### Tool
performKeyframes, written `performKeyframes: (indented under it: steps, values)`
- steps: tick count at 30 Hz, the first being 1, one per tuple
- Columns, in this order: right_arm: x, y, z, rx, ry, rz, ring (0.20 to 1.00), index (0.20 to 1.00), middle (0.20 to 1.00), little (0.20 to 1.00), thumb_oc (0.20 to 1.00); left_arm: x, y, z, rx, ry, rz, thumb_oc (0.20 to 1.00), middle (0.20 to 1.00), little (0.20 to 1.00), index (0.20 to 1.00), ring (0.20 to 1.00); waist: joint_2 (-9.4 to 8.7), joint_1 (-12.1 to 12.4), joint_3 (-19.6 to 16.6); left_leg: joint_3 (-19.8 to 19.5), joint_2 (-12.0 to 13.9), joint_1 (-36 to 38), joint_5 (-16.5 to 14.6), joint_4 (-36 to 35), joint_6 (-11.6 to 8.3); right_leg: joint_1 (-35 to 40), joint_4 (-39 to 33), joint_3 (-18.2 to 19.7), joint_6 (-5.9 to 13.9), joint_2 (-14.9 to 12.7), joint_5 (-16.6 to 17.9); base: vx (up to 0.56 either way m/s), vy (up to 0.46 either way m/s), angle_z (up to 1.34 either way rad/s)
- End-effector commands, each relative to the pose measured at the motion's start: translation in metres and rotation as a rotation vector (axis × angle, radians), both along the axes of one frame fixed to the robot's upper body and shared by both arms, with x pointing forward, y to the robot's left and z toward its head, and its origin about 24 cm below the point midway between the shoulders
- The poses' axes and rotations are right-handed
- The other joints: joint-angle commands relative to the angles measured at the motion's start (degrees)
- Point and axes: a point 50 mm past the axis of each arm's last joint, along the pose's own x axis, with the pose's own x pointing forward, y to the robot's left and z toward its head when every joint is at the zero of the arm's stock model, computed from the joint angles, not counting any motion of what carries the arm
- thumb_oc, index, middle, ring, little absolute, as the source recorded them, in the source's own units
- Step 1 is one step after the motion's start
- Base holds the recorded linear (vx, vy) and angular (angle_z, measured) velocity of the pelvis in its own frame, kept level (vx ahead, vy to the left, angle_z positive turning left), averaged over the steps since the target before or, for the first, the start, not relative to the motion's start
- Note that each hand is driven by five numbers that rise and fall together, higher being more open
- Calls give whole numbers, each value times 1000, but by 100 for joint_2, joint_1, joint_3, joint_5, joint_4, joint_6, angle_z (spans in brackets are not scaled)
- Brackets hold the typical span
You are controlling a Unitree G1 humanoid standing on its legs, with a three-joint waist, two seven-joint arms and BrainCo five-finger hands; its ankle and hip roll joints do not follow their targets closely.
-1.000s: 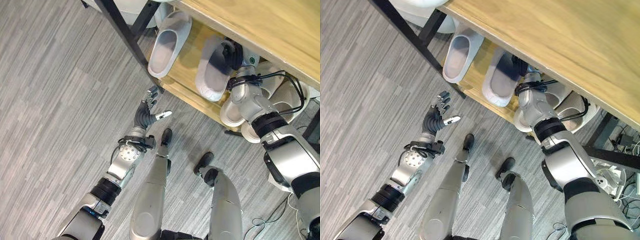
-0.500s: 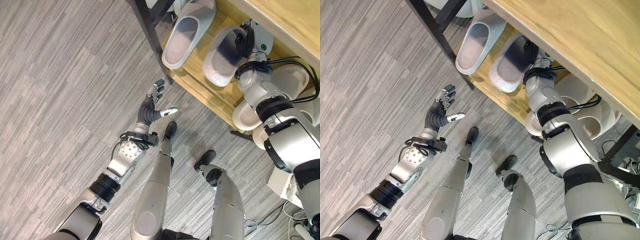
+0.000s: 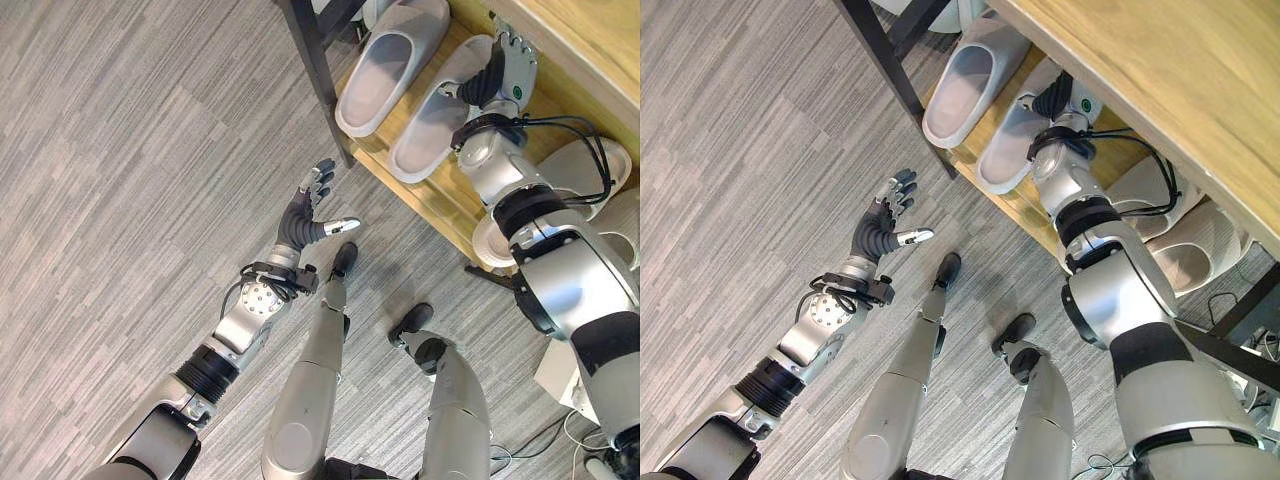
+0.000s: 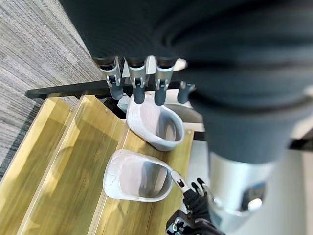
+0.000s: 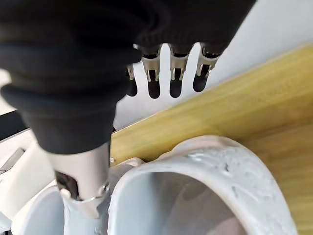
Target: Arrange the slippers neatly on the shoe rack.
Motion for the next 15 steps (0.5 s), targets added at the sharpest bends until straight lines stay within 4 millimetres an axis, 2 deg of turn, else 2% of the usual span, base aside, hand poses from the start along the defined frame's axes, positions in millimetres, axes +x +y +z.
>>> performKeyframes:
  steps: [1,4,5,6,8,11,15]
  values:
    - [-5,4,3,90,-99,53,1000,1000,1000,1000,1000,-4,-8,7,-69,-36,-21,1000,1000,1000,1000,1000,-77,-23,-320,711,-195,494,-1610,572,471,683,-1148,267,784,329,184,0,0,0]
    - [-7,3,-4,324,-142,106,1000,1000,1000,1000,1000,-3,-8,6,-63,-30,-5,1000,1000,1000,1000,1000,-82,-83,-310,732,-194,529,-1610,535,482,685,-1154,292,788,340,199,0,0,0]
    - [-8,1,-20,630,-171,160,1000,1000,1000,1000,1000,-1,-9,4,-52,-22,12,1000,1000,1000,1000,1000,-77,-149,-297,745,-179,591,-1611,475,498,713,-1173,313,789,349,209,0,0,0]
    - [-8,1,-21,635,-169,160,1000,1000,1000,1000,1000,-1,-9,4,-50,-20,13,1000,1000,1000,1000,1000,-89,-140,-298,748,-180,603,-1608,466,497,722,-1177,315,789,349,209,-6,2,-6]
    - [-5,-7,-50,930,-125,179,1000,1000,1000,1000,1000,0,-10,-1,-15,-4,5,1000,1000,1000,1000,1000,-53,-161,-278,748,-174,736,-1583,333,479,849,-1296,304,803,355,226,-13,-13,-15]
    - [-2,-11,-68,1153,-84,234,1000,1000,1000,1000,1000,0,-13,-2,2,3,-18,1000,1000,1000,1000,1000,-1,-98,-259,712,-194,759,-1560,306,451,880,-1297,272,799,347,220,-17,-36,-9]
    - [3,10,-83,1280,27,343,1000,1000,1000,1000,1000,2,-15,-5,24,26,-30,1000,1000,1000,1000,1000,20,-46,-193,696,-196,734,-1542,310,430,834,-1236,230,780,334,214,-7,-47,1]
